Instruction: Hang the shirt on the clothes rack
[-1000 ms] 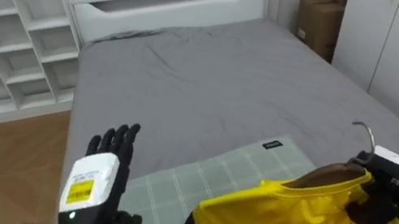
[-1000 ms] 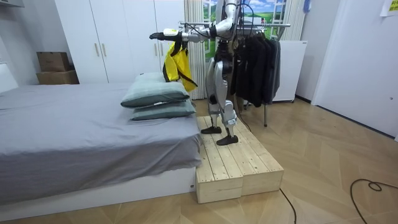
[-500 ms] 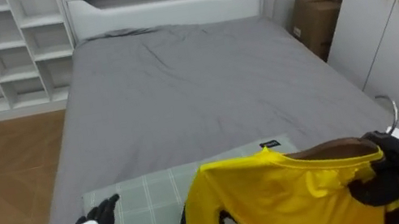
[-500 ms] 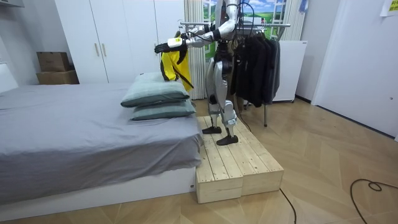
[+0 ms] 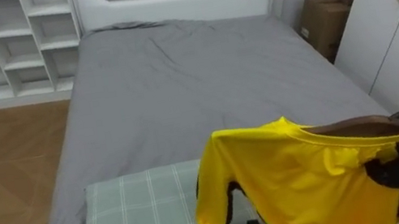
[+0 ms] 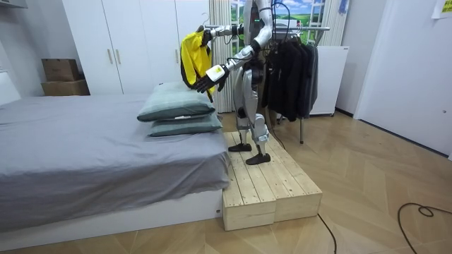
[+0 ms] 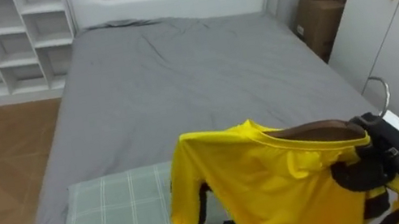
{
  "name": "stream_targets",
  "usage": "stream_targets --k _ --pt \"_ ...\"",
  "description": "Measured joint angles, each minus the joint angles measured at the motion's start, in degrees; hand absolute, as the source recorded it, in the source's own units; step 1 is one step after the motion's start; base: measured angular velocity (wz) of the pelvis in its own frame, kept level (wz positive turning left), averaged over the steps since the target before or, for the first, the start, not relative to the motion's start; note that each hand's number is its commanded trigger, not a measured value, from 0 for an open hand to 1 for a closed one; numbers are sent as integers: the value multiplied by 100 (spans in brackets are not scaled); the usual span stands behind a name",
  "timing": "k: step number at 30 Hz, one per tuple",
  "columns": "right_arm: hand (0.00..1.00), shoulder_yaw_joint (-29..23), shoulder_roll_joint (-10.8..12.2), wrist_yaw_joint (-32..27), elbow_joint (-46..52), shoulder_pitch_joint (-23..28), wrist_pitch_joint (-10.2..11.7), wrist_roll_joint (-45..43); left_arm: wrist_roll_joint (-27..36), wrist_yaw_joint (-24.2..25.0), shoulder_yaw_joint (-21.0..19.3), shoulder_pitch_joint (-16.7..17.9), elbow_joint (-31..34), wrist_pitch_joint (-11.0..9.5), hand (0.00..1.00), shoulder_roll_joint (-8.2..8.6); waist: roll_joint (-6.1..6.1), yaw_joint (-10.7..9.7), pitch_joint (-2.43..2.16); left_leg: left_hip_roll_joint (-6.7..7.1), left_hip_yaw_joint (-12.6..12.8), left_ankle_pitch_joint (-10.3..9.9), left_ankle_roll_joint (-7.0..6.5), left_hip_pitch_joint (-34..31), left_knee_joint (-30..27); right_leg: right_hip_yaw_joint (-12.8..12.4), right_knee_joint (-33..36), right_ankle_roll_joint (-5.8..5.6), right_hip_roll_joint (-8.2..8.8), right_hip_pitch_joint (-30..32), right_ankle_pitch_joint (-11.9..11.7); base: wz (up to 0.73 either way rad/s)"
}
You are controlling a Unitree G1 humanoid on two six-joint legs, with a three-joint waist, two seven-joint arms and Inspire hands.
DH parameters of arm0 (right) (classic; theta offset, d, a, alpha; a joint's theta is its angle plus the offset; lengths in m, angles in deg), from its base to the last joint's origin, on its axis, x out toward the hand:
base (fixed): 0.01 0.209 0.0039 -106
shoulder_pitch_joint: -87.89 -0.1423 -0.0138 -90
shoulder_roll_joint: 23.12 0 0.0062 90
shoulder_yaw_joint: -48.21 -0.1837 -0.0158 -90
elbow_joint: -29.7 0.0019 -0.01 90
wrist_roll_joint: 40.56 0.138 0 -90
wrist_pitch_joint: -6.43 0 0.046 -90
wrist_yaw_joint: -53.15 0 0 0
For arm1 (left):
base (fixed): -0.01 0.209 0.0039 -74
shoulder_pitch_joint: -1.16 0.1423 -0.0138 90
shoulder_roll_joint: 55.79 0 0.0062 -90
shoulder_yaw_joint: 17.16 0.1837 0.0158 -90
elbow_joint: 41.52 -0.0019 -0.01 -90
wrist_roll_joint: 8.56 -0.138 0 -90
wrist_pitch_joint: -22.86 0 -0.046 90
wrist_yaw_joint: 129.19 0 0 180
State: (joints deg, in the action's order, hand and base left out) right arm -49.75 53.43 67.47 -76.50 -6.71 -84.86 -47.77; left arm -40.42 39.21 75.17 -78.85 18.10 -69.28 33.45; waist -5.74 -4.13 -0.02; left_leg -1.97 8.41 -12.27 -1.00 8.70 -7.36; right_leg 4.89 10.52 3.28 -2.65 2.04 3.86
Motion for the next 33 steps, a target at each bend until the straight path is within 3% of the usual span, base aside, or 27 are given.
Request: stream_targets --k 14,27,33 --pt "100 0 135 17 119 17 0 -98 115 -442 -92 -187 41 -50 0 16 21 -39 8 -26 22 -9 17 -15 -5 79 -9 22 7 -1 13 0" --pt "100 -1 232 16 134 20 3 -228 238 -504 -156 -178 1870 -86 0 54 20 -3 8 -39 -26 -12 16 -29 -14 118 -76 24 22 -8 5 2" --pt "100 2 352 16 133 27 5 -211 550 -515 -86 -181 2250 -181 0 89 27 -13 13 -34 -47 -12 16 -59 -15 152 -91 6 42 -15 16 1"
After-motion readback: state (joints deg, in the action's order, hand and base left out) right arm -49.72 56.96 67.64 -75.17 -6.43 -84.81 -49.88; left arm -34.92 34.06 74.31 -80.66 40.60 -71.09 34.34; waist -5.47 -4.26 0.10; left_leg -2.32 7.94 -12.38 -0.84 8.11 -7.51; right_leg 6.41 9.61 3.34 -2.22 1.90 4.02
